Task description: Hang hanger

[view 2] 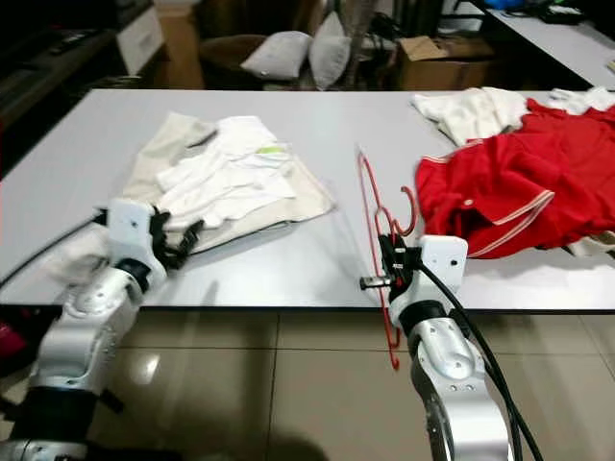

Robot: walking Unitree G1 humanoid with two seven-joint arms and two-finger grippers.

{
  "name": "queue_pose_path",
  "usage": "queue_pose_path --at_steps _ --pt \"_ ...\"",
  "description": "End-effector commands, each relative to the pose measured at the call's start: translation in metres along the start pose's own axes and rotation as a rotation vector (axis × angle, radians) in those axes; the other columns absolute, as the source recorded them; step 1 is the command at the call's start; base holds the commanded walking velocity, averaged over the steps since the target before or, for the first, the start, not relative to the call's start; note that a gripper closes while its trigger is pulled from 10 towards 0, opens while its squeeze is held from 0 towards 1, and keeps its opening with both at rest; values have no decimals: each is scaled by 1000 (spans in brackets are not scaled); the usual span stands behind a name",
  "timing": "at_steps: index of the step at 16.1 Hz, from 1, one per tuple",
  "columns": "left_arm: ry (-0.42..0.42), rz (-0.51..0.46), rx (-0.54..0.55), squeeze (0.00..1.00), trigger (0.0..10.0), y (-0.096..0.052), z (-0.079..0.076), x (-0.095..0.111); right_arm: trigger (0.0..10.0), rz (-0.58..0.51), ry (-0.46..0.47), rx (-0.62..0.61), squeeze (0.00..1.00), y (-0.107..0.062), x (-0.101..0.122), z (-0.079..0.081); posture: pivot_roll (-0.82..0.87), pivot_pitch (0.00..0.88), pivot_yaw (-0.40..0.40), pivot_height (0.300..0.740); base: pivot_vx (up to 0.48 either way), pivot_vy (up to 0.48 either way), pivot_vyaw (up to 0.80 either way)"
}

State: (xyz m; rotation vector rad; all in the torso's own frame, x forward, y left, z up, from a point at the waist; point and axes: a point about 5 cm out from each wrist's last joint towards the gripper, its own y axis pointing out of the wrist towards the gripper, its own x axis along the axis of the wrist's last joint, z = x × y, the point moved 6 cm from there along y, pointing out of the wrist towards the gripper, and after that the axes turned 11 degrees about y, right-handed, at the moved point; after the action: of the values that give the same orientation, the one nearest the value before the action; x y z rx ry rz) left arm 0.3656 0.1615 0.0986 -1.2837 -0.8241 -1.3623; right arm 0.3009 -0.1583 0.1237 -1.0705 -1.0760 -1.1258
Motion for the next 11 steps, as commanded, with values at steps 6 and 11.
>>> queue_pose_path --at_steps 6,11 --pt "70 -34 -86 0 10000 34 -3 4 10000 11 -42 12 0 2 0 -6 -29 0 33 740 0 0 0" --pt "167 -7 -169 0 10000 52 -12 2 10000 17 -53 17 0 -1 0 -4 -57 0 55 740 0 0 0"
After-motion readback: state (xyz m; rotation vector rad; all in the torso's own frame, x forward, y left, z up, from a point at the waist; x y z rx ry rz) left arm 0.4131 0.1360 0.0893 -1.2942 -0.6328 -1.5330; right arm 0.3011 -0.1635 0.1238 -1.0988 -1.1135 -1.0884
